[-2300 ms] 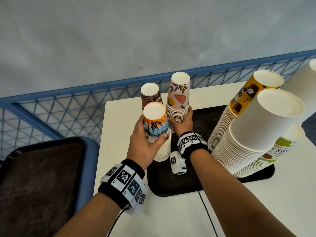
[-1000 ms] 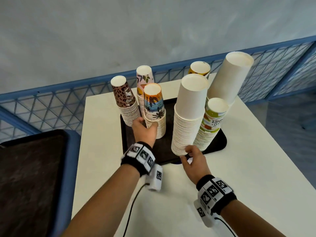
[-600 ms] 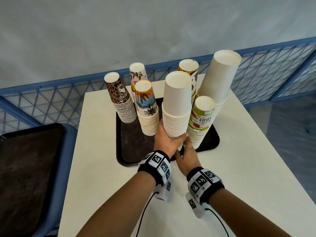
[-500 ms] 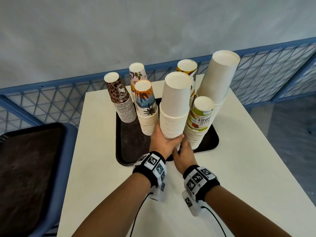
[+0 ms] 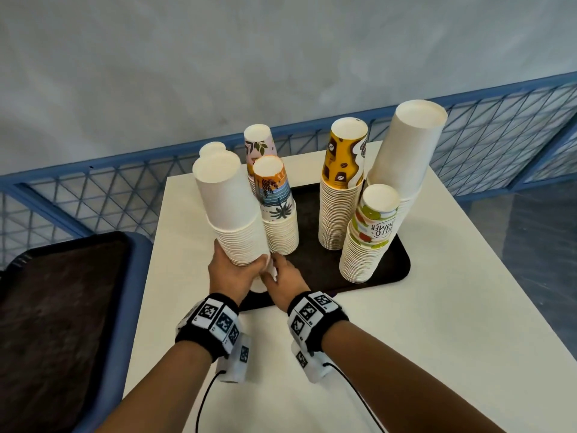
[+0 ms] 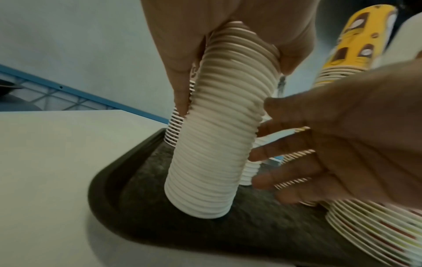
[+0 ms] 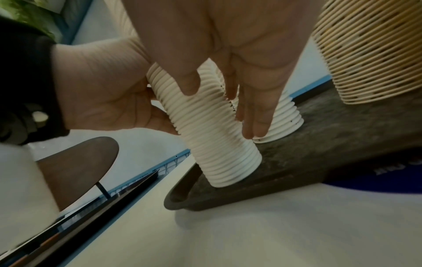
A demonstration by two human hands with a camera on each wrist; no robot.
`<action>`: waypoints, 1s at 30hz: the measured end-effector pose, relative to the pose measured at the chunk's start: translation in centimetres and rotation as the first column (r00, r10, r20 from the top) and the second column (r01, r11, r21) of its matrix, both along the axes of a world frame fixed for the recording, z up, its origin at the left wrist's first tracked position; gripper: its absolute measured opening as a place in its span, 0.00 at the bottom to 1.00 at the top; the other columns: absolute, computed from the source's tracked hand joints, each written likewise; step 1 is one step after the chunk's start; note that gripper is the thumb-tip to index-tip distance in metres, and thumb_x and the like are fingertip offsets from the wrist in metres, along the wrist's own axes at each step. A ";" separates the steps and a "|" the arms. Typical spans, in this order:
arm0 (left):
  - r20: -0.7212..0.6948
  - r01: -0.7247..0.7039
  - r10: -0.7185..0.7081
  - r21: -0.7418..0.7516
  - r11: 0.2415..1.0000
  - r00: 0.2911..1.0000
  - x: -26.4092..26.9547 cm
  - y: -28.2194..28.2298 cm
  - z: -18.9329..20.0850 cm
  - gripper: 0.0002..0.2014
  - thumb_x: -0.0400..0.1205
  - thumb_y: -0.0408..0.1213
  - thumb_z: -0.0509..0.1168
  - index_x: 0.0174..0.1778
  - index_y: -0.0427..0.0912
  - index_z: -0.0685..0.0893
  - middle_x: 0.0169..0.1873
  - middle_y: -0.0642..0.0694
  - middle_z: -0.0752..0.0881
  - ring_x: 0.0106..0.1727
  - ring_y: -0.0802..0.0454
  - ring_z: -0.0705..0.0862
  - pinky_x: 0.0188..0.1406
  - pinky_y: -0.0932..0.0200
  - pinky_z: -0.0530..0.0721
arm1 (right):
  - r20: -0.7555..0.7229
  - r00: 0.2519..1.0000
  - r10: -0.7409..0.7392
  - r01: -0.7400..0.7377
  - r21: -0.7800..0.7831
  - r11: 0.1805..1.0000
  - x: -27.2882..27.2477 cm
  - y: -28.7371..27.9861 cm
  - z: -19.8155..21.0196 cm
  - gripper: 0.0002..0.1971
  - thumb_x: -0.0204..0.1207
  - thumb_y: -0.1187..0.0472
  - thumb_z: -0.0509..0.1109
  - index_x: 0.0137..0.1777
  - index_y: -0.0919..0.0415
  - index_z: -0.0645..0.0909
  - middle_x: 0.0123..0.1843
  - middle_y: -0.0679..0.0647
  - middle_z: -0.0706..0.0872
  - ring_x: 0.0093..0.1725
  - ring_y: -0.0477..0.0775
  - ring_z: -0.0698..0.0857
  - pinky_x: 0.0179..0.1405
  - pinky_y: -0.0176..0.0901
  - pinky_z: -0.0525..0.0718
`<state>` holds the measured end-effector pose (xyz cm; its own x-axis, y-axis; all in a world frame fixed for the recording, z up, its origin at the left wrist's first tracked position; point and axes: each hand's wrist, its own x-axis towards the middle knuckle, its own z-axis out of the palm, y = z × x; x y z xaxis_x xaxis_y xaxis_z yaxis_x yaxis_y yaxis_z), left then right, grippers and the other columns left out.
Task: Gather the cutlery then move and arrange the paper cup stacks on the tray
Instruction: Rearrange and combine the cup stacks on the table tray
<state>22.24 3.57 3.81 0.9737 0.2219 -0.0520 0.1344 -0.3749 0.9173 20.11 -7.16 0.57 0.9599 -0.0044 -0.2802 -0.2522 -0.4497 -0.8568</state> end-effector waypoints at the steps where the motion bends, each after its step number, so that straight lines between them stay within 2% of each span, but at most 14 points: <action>1: 0.007 -0.015 0.015 0.004 1.000 1.000 0.5 0.5 0.0 0.34 0.64 0.32 0.79 0.65 0.41 0.73 0.61 0.43 0.83 0.55 0.54 0.78 0.54 0.64 0.73 | -0.002 1.000 0.008 -0.008 -0.006 1.000 0.1 0.2 0.0 0.27 0.79 0.59 0.63 0.76 0.63 0.62 0.72 0.65 0.73 0.71 0.61 0.74 0.69 0.44 0.71; 3: 0.018 -0.043 0.043 0.017 0.999 0.999 1.5 1.6 0.0 0.34 0.65 0.32 0.79 0.66 0.40 0.73 0.62 0.42 0.82 0.55 0.54 0.78 0.54 0.64 0.72 | 0.008 1.000 0.014 -0.013 -0.030 0.999 0.0 0.1 0.1 0.27 0.79 0.59 0.64 0.77 0.62 0.62 0.73 0.63 0.72 0.71 0.59 0.73 0.70 0.43 0.69; 6: 0.015 -0.059 0.058 0.022 0.998 0.998 2.9 2.6 -0.4 0.36 0.65 0.34 0.80 0.68 0.40 0.72 0.64 0.41 0.82 0.62 0.46 0.80 0.59 0.58 0.75 | 0.094 0.995 -0.043 0.053 -0.108 0.993 -1.4 -1.8 -0.4 0.27 0.77 0.58 0.66 0.75 0.61 0.65 0.72 0.60 0.71 0.71 0.57 0.73 0.73 0.44 0.69; 8: 0.014 -0.046 0.045 0.024 0.999 0.999 3.4 3.0 -0.7 0.38 0.64 0.35 0.80 0.69 0.41 0.71 0.64 0.41 0.81 0.64 0.44 0.80 0.63 0.56 0.76 | 0.129 0.987 -0.096 0.115 -0.155 0.981 -2.8 -3.7 -1.0 0.25 0.76 0.59 0.67 0.72 0.61 0.68 0.69 0.59 0.73 0.69 0.57 0.74 0.73 0.44 0.69; 10: -0.002 -0.027 0.027 0.013 1.000 1.000 3.6 3.2 -1.0 0.41 0.61 0.39 0.81 0.70 0.43 0.70 0.65 0.42 0.81 0.64 0.45 0.79 0.64 0.55 0.75 | 0.130 0.978 -0.163 0.188 -0.201 0.961 -4.1 -5.8 -1.5 0.23 0.75 0.59 0.68 0.70 0.62 0.71 0.67 0.60 0.74 0.67 0.59 0.75 0.72 0.45 0.70; 12: -0.027 -0.009 0.008 -0.022 1.000 1.000 3.3 3.2 -1.0 0.44 0.58 0.45 0.78 0.70 0.44 0.69 0.65 0.44 0.81 0.64 0.46 0.79 0.66 0.53 0.76 | 0.128 0.959 -0.255 0.278 -0.222 0.935 -5.1 -7.8 -1.8 0.20 0.74 0.59 0.69 0.65 0.64 0.74 0.64 0.60 0.77 0.62 0.61 0.78 0.66 0.49 0.76; 14: -0.078 0.006 -0.008 -0.031 0.999 0.997 2.6 3.1 -1.0 0.47 0.58 0.43 0.80 0.72 0.42 0.66 0.66 0.44 0.79 0.65 0.46 0.79 0.69 0.51 0.75 | 0.144 0.929 -0.340 0.366 -0.235 0.901 -5.8 -9.4 -1.7 0.18 0.73 0.59 0.71 0.59 0.67 0.76 0.58 0.62 0.78 0.57 0.62 0.80 0.59 0.51 0.79; 17: -0.194 -0.015 0.024 0.049 0.999 0.981 0.4 2.5 -1.9 0.44 0.64 0.36 0.80 0.73 0.35 0.66 0.61 0.48 0.76 0.62 0.53 0.76 0.64 0.59 0.72 | 0.171 0.867 -0.469 0.498 -0.236 0.834 -6.4 -11.3 -1.4 0.21 0.69 0.59 0.75 0.54 0.72 0.73 0.55 0.67 0.77 0.56 0.66 0.78 0.56 0.54 0.77; 18: -0.236 -0.030 0.048 0.077 0.997 0.970 -0.5 2.1 -2.5 0.42 0.62 0.38 0.80 0.70 0.32 0.69 0.60 0.48 0.76 0.62 0.52 0.77 0.62 0.59 0.73 | 0.181 0.843 -0.506 0.537 -0.234 0.811 -6.4 -11.8 -1.3 0.24 0.67 0.59 0.77 0.55 0.72 0.72 0.57 0.68 0.76 0.57 0.67 0.77 0.58 0.55 0.77; 20: -0.356 -0.032 0.061 0.088 0.996 0.932 -2.3 0.9 -3.8 0.42 0.59 0.47 0.78 0.67 0.30 0.74 0.63 0.40 0.80 0.64 0.43 0.80 0.62 0.55 0.75 | 0.182 0.815 -0.551 0.580 -0.221 0.784 -6.0 -12.6 -1.1 0.33 0.65 0.58 0.79 0.64 0.73 0.67 0.63 0.69 0.72 0.62 0.69 0.75 0.64 0.58 0.76; 21: -0.419 0.000 0.031 0.074 0.997 0.908 -3.2 -0.1 -4.1 0.41 0.60 0.49 0.77 0.67 0.31 0.75 0.65 0.39 0.79 0.65 0.41 0.79 0.64 0.54 0.75 | 0.175 0.813 -0.555 0.582 -0.202 0.788 -5.6 -13.0 -1.0 0.38 0.64 0.58 0.79 0.69 0.72 0.64 0.67 0.69 0.70 0.65 0.69 0.74 0.67 0.59 0.74; 23: -0.469 0.115 -0.083 0.040 0.993 0.879 -4.5 -3.0 -4.3 0.35 0.68 0.46 0.75 0.69 0.36 0.74 0.68 0.39 0.76 0.68 0.42 0.76 0.67 0.55 0.73 | 0.138 0.833 -0.536 0.553 -0.156 0.818 -4.8 -13.6 -0.8 0.46 0.63 0.57 0.80 0.76 0.68 0.58 0.72 0.68 0.66 0.71 0.68 0.69 0.72 0.60 0.70; 26: -0.305 0.320 -0.293 0.042 0.947 0.906 -4.8 -8.1 -2.7 0.35 0.71 0.45 0.75 0.72 0.41 0.70 0.72 0.42 0.73 0.72 0.46 0.73 0.73 0.55 0.71 | 0.091 0.877 -0.472 0.480 -0.102 0.872 -3.6 -14.3 -0.8 0.49 0.63 0.59 0.80 0.79 0.64 0.53 0.75 0.66 0.67 0.76 0.65 0.66 0.75 0.55 0.67; 30: -0.119 0.432 -0.422 0.071 0.899 0.899 -2.8 -12.9 -0.1 0.44 0.69 0.45 0.76 0.78 0.44 0.60 0.77 0.45 0.67 0.77 0.50 0.66 0.77 0.55 0.65 | 0.050 0.896 -0.442 0.443 -0.007 0.897 -2.8 -14.9 -0.4 0.47 0.64 0.61 0.79 0.79 0.59 0.55 0.73 0.61 0.75 0.71 0.63 0.75 0.67 0.48 0.73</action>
<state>19.49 -9.34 3.71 0.9669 -0.2053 -0.1516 0.0297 -0.4994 0.8659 17.27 -22.01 0.16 0.8695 -0.4361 -0.2318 -0.3893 -0.3166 -0.8650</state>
